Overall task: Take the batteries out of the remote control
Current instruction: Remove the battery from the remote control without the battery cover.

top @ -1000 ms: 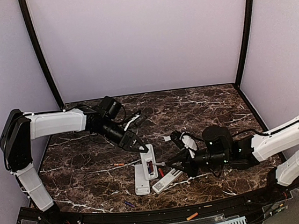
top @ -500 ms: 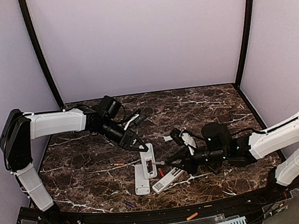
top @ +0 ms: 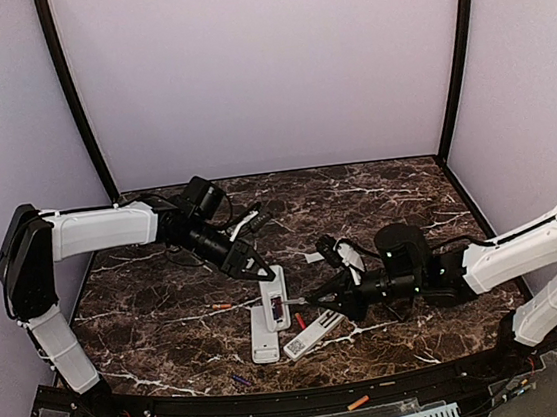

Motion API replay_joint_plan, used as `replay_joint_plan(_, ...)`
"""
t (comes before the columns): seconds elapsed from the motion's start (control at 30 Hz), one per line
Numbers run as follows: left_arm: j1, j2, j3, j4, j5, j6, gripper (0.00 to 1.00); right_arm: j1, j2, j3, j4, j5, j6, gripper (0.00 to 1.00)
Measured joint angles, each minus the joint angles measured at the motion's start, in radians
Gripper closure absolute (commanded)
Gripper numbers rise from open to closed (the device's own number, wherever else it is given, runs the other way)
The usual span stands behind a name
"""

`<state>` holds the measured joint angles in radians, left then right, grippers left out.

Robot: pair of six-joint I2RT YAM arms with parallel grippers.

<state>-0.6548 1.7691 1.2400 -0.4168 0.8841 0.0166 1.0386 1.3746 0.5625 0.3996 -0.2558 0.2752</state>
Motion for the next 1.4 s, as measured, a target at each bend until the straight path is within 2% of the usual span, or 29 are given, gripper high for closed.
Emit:
replay_joint_plan(0.5,-0.005,-0.021,-0.013,0.008,-0.076,-0.005,1.0,-0.005,0.0,0.008,-0.012,0.002,0.0,1.0)
replay_joint_plan(0.73,0.008,-0.023,-0.013,0.083,-0.171,-0.002,1.0,0.014,-0.022,0.024,0.004,-0.088,0.014,1.0)
replay_joint_plan(1.07,0.008,-0.042,-0.026,0.111,-0.141,-0.002,1.0,0.013,-0.077,0.026,-0.068,0.096,0.023,1.0)
replay_joint_plan(1.4,0.008,-0.049,-0.026,0.1,-0.053,0.018,1.0,0.013,-0.077,0.026,-0.123,0.164,0.026,1.0)
